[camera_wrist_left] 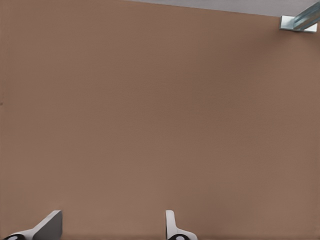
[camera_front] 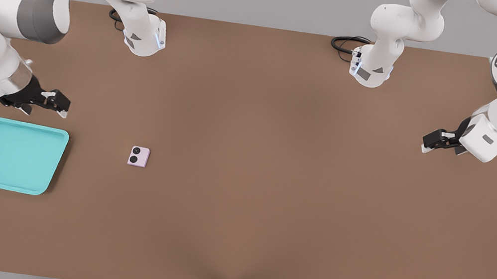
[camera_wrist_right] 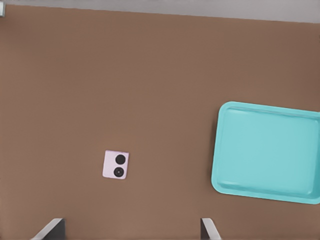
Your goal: Keep left arm still and place phone on the tray with right arm
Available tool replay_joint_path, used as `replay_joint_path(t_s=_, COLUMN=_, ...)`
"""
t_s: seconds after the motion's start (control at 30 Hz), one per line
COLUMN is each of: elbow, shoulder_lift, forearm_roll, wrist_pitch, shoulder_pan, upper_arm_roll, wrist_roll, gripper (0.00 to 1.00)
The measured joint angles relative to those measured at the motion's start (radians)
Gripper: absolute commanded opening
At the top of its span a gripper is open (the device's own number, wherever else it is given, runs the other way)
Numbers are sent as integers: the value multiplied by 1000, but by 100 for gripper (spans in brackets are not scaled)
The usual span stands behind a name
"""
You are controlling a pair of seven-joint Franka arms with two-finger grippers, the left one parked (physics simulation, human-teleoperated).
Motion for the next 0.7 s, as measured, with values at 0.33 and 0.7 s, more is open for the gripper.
replay_joint_path(t_s=0.33, elbow=-194, shoulder_lift=164, forearm_roll=9, wrist_pitch=189, shoulder_pan=84, upper_arm_roll=116, wrist_roll=77, gripper=100)
replay_joint_path(t_s=0.7, elbow=-404, shoulder_lift=260, forearm_roll=6, wrist_pitch=519, shoulder_pan=102, upper_arm_roll=140, wrist_roll=253, gripper=100)
